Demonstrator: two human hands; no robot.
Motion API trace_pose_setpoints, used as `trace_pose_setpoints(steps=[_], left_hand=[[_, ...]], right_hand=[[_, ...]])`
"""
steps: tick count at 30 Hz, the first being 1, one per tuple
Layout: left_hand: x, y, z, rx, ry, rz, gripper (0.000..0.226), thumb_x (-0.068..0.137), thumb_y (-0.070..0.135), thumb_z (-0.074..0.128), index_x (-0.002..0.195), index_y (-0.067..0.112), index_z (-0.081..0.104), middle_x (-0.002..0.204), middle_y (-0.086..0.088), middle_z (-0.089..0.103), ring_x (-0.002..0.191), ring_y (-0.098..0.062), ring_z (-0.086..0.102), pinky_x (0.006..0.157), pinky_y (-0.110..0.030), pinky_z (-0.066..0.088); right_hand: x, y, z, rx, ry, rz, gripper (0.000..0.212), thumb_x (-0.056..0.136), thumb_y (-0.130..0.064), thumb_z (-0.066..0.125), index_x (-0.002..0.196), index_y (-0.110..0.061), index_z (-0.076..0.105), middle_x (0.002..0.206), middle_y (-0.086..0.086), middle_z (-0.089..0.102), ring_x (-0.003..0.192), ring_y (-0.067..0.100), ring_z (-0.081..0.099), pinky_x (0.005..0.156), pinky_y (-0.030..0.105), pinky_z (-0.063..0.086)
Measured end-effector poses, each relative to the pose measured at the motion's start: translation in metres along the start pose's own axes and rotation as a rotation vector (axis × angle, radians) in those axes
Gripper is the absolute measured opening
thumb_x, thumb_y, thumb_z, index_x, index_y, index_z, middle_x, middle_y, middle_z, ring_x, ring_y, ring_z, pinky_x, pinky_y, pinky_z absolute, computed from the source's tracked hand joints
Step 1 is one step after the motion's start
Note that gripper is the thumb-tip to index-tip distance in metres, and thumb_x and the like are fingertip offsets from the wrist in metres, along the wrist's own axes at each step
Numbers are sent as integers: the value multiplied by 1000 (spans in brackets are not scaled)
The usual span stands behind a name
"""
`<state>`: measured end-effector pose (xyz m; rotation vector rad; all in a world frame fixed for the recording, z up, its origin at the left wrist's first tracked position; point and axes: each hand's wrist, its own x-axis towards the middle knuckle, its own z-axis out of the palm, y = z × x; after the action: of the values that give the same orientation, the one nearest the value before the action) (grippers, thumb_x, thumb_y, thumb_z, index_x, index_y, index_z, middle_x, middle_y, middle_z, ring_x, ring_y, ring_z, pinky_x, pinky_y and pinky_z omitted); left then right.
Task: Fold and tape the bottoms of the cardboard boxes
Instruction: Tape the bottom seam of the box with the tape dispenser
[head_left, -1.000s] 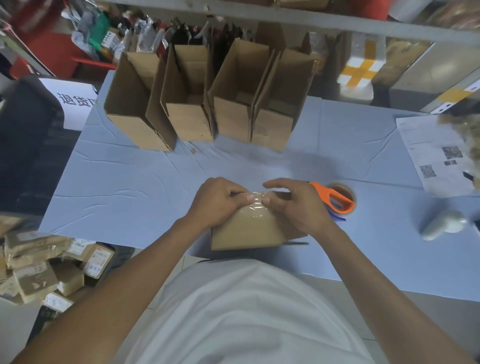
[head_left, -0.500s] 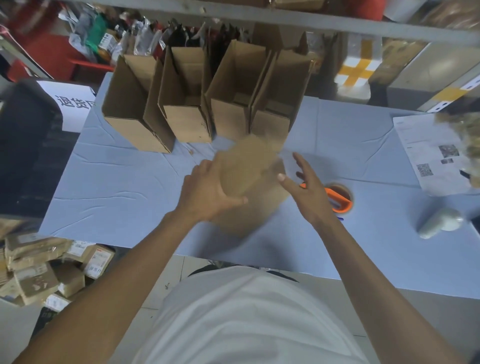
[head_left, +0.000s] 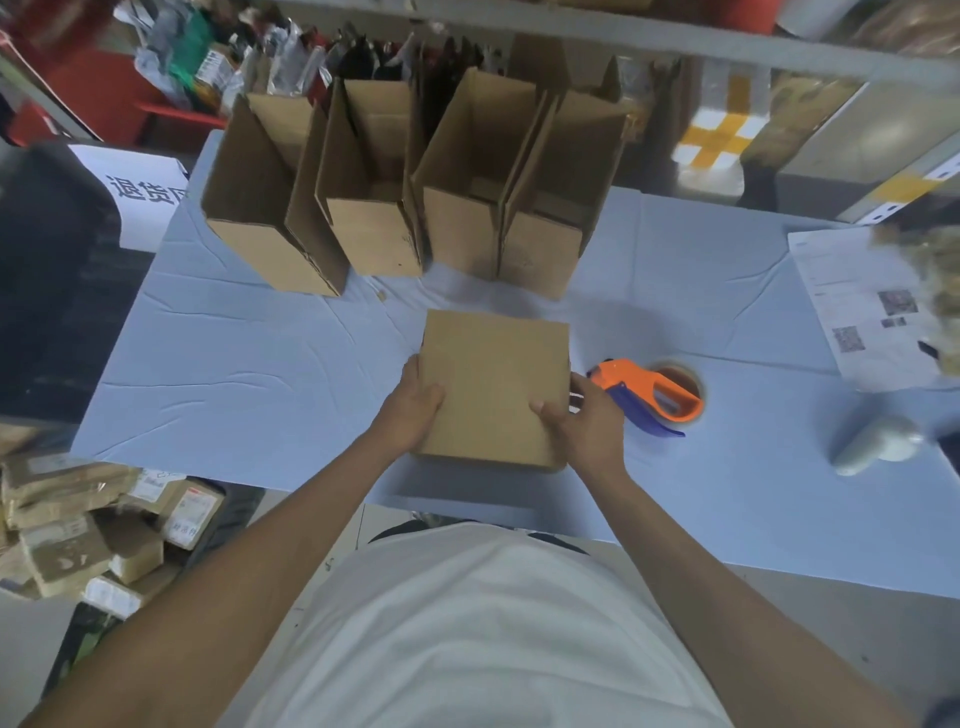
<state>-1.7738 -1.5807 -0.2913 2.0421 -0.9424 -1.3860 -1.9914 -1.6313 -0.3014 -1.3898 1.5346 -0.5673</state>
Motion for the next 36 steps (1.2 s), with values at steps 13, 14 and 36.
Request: trace_pose_setpoints(steps=[13, 14, 36], left_hand=[[32, 54, 24, 946, 7, 307, 126, 55, 78, 70, 152, 39, 0, 155, -16, 15, 137, -37, 23, 107, -49, 27], [28, 54, 27, 911, 53, 253, 124, 53, 79, 69, 151, 41, 4, 146, -15, 25, 129, -37, 30, 101, -49, 32], [30, 49, 31, 826, 32, 450, 65, 72, 76, 51, 104, 21, 63, 106, -3, 45, 105, -25, 37, 85, -35, 36]], right_hand=[[41, -9, -1, -226, -168, -178, 69, 81, -26, 76, 143, -25, 44, 116, -8, 60, 97, 14, 53, 80, 29, 45], [44, -11, -1, -267, -146, -175, 66, 81, -28, 76, 140, -24, 48, 114, -7, 60, 96, 14, 53, 80, 30, 44], [45, 1, -2, -624, -200, -362, 41, 86, -52, 36, 105, -30, 66, 94, -7, 51, 87, 20, 41, 77, 35, 35]])
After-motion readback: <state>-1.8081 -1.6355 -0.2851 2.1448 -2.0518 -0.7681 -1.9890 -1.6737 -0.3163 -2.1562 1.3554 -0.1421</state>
